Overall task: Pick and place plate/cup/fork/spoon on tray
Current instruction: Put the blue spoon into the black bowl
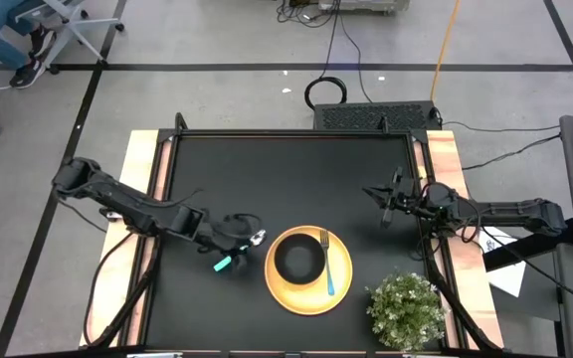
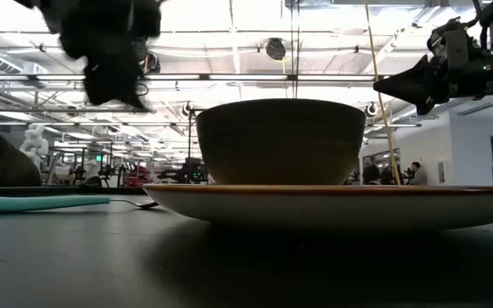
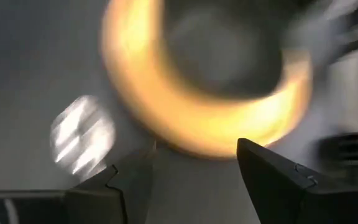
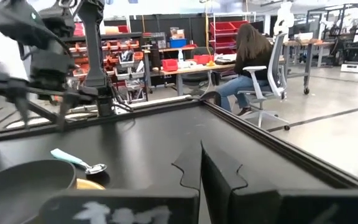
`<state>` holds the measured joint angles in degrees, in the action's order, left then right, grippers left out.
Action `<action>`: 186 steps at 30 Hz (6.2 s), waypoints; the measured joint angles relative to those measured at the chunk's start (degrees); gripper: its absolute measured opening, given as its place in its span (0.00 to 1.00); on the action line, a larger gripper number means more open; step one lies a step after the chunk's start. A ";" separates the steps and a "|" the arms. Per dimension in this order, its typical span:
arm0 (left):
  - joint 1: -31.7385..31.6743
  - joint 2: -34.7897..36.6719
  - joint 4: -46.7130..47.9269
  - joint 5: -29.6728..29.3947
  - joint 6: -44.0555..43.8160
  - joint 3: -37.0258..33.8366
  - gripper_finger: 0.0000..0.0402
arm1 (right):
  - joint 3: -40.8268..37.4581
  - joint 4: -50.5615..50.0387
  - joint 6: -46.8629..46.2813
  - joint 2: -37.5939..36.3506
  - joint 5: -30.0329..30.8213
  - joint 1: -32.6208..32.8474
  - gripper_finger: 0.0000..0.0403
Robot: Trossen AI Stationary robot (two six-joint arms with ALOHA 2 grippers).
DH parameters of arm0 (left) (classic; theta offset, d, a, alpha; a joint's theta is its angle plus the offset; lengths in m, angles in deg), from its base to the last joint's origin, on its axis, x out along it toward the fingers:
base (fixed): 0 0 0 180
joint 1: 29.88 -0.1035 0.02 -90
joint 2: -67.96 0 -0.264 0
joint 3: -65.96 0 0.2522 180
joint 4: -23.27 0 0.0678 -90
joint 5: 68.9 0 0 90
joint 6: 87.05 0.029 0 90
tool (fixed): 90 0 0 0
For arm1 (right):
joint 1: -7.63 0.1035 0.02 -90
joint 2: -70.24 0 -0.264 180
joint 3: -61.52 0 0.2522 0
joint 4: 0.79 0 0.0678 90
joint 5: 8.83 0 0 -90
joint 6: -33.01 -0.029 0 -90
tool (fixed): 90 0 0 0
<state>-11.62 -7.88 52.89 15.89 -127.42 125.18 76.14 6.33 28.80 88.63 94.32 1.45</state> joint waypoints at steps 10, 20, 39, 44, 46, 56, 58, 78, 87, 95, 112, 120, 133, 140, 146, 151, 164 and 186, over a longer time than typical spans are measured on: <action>1.05 -13.13 26.39 -0.15 -9.63 13.11 0.57 | 0.01 0.23 3.14 0.00 0.02 0.00 0.00; 1.40 -26.58 42.61 3.11 -10.37 18.07 0.57 | 0.00 0.28 2.98 0.00 0.02 0.00 0.00; -0.87 -26.89 41.96 0.05 -5.59 17.98 0.57 | 0.00 0.90 1.88 -0.02 0.02 0.00 0.00; -2.68 -26.89 40.88 -0.28 -3.77 17.98 0.57 | 0.00 0.90 1.87 0.00 0.02 0.00 0.00; -3.22 -26.89 40.87 -0.37 -3.02 17.98 0.57 | 0.00 0.90 1.89 0.00 0.02 0.00 0.00; -4.94 -26.89 36.58 0.15 -0.06 17.96 0.57 | 0.00 0.92 1.87 0.00 0.02 0.00 0.00; -5.16 -26.89 34.56 1.26 1.28 17.96 0.57 | 0.00 0.91 1.88 0.00 0.01 0.00 0.00; -6.82 -26.87 33.79 -0.28 3.45 17.24 0.57 | 0.02 0.94 1.87 -0.01 0.01 0.01 0.00; -7.36 -26.63 33.11 1.67 2.59 14.37 0.57 | 0.00 1.12 1.86 -0.01 0.00 0.02 0.00; -7.40 -26.70 31.09 2.83 4.81 14.24 0.57 | 0.00 1.20 1.87 -0.02 0.00 0.02 0.00; -7.28 -26.85 29.85 4.29 7.25 14.28 0.09 | 0.00 1.18 1.85 0.00 0.02 0.00 0.00; -6.34 -27.29 34.32 2.21 10.33 17.45 0.09 | 0.00 1.18 1.52 0.00 0.00 0.02 0.00; -5.75 -27.07 52.27 -2.99 11.42 28.29 0.09 | 0.02 1.14 1.23 0.00 0.00 0.02 0.00; -5.17 -27.03 59.94 -4.37 13.61 36.42 0.09 | 0.01 1.14 1.30 0.00 0.00 0.02 0.00; -4.61 -26.94 61.93 -4.19 17.39 43.07 0.09 | 0.01 1.09 1.43 0.00 0.00 0.02 0.00; -4.63 -26.89 62.13 -4.04 18.61 46.51 0.09 | 0.00 1.09 1.87 0.00 0.02 0.02 0.00; -4.74 -26.89 57.00 -0.57 23.53 47.90 0.09 | 0.02 1.11 1.87 0.00 0.02 0.02 0.00; -7.69 -26.92 54.32 3.85 26.12 54.28 0.09 | 0.02 1.14 1.87 0.00 0.02 0.01 0.00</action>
<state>-19.31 -34.80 107.21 19.74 -101.30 179.46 76.16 7.47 30.66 88.63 94.34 1.46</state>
